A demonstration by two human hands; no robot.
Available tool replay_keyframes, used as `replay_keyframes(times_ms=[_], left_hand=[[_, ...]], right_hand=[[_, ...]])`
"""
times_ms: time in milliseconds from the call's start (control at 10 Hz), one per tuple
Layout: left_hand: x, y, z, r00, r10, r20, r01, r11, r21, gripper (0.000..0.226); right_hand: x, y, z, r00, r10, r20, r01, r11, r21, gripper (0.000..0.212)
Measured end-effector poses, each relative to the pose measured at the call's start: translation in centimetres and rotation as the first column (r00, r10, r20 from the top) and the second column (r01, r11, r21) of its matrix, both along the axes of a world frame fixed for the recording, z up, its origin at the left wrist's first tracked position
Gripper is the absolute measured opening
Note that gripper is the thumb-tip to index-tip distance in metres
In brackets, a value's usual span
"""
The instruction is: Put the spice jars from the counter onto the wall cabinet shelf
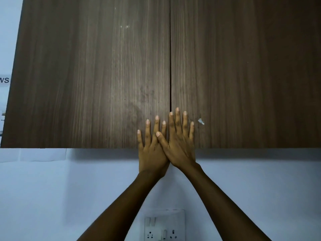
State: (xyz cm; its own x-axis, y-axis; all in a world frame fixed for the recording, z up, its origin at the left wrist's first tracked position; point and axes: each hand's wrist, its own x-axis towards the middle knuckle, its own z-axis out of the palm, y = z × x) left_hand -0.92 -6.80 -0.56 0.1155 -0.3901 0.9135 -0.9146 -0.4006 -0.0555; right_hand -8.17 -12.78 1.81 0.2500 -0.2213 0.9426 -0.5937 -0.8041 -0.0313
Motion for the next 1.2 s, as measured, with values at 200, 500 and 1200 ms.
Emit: replay_keyframes(times_ms=[200,500,1200], left_hand=[[0.0,1.7,-3.0,0.998,-0.059,-0.002,0.059,0.996,0.066,0.071],[-0.1,2.9,-4.7,0.997,0.081,0.01,-0.081,0.979,0.189,0.09],[0.6,10.5,-2.9,0.964,0.191,0.183,-0.257,0.846,0.468,0.072]], right_hand=[[-2.8,-0.9,-5.0,0.991,0.131,-0.017,-0.129,0.988,0.086,0.071],[-4.1,-0.9,-7.0,0.994,-0.08,-0.073,0.082,0.996,0.034,0.083],[-7.7,3.7,-3.8,0.881,-0.048,-0.47,0.231,0.912,0.34,0.098]])
